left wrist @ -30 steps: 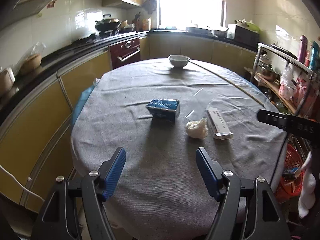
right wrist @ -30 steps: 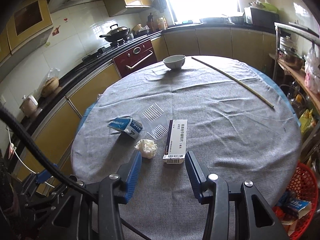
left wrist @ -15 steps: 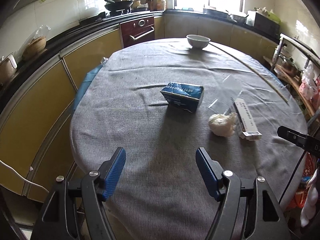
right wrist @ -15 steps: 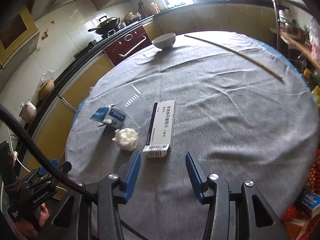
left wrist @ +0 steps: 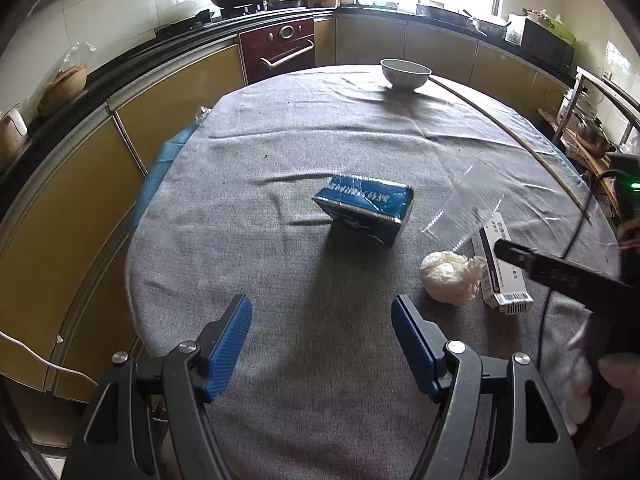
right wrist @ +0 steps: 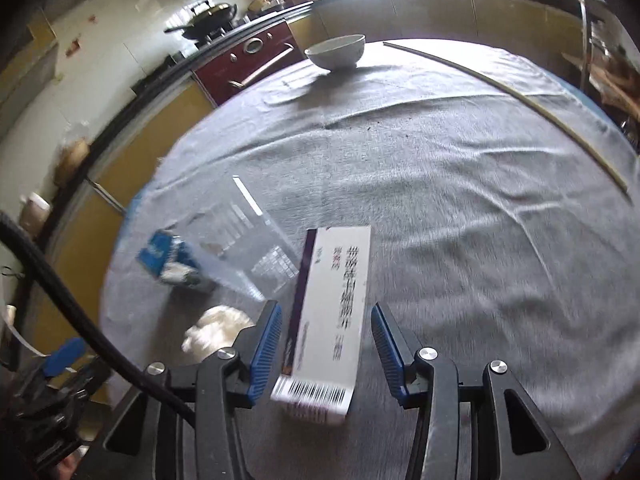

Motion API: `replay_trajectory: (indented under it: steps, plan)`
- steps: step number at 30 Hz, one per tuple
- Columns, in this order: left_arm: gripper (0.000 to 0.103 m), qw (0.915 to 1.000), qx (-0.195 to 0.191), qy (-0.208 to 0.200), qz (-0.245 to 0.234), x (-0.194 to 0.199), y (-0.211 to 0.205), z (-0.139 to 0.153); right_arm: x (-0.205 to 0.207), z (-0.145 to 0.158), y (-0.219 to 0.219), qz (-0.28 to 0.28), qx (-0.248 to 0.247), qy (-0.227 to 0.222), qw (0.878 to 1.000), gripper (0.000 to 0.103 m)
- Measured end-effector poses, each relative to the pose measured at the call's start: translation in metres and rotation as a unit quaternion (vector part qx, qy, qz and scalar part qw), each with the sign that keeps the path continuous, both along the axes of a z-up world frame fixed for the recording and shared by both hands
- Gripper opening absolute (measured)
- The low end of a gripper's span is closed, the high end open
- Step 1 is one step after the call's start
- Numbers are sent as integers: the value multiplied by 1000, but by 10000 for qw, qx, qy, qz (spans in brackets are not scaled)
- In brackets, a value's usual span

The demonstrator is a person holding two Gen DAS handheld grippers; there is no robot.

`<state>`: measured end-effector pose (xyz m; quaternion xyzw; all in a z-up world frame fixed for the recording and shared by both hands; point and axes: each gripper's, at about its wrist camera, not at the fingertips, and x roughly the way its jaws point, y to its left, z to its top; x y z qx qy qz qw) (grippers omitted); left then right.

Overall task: Collect trash
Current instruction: 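Grasp the white medicine box with the right tool while the left tool grasps the white tissue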

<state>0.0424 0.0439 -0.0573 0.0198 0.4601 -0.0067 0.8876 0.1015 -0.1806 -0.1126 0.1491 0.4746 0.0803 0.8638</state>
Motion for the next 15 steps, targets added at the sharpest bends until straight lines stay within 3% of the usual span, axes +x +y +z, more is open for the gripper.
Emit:
replay_trajectory:
  steps: [3,10,15]
  plan:
    - [73,10000,20,-32,-21,3,-2,3,11,-10,7,48,-80,256,9996,51]
    - [73,9997,43,-109,-217,12,-18,10,11,-13,22,302,-699,90,9971,53]
    - [73,9990,-172,62,-403,21,-30,7,5,-12,20,558,-911,-34,9943,50]
